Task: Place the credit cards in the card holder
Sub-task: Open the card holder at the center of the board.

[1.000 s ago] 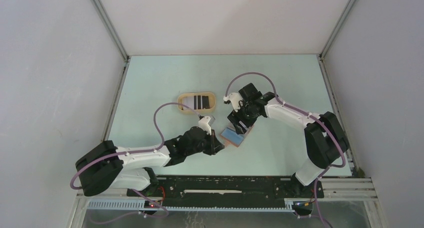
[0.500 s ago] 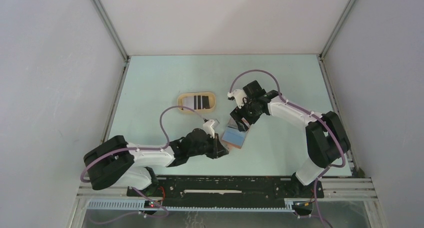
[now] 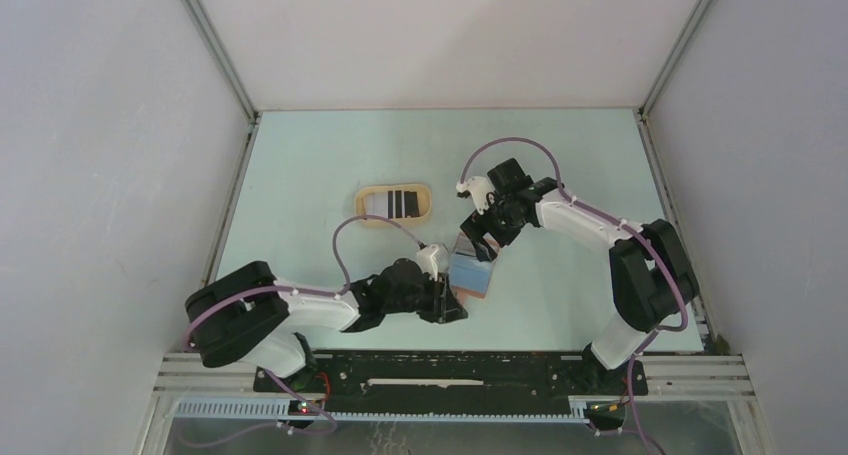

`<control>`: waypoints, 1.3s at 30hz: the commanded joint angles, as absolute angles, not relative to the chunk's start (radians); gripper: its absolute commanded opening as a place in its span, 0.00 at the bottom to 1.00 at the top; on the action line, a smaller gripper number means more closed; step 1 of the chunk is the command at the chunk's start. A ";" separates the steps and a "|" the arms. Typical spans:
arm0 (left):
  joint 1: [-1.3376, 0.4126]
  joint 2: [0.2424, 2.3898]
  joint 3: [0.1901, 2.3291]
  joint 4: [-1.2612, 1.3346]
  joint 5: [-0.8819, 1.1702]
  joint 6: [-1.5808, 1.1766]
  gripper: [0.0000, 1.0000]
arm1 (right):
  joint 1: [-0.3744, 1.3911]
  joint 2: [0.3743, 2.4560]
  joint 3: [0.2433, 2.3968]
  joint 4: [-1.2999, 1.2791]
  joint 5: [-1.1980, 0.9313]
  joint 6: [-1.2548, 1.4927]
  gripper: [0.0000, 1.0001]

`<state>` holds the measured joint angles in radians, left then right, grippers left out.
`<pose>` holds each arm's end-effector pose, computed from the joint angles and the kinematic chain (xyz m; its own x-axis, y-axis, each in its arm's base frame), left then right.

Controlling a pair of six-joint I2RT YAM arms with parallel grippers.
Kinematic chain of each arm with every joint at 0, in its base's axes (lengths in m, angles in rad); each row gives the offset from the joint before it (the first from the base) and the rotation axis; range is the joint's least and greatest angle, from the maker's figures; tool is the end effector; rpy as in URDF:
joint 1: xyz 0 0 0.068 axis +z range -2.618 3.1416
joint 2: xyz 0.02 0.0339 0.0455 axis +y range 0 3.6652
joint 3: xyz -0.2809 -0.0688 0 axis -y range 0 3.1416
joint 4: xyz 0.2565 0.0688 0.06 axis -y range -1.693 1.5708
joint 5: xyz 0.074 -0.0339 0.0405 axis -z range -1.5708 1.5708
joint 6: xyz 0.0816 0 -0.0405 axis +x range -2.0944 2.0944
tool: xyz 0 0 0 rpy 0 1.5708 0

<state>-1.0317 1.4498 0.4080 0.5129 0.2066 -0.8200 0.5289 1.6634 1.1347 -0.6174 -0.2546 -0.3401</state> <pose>0.1397 -0.2662 0.1235 -0.8573 0.0392 -0.5133 0.4456 0.5557 -0.7019 0.3011 0.1998 0.1762 -0.5488 -0.6947 -0.4650 -0.8072 0.5849 0.0789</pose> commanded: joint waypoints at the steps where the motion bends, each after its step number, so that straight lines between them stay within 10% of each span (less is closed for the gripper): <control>1: -1.036 1.361 0.455 0.492 0.192 -0.786 0.41 | 0.526 1.719 1.128 -0.605 -0.181 -0.392 0.96; 9: -0.981 1.181 0.448 0.321 0.061 -0.685 0.52 | 0.523 1.719 1.129 -0.619 -0.220 -0.420 0.96; 30: -0.815 1.453 0.644 0.390 0.124 -0.653 0.40 | 0.496 1.715 1.140 -0.624 -0.244 -0.406 0.93; 39: -0.842 1.435 0.778 0.313 0.070 -0.409 0.43 | 0.306 1.501 1.147 -0.694 -0.644 -0.403 0.92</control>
<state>-0.8223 1.4616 0.6933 0.3229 0.1150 -0.5758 0.3988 1.6623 1.1339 -0.6704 -0.4168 -0.3985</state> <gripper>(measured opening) 0.426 0.925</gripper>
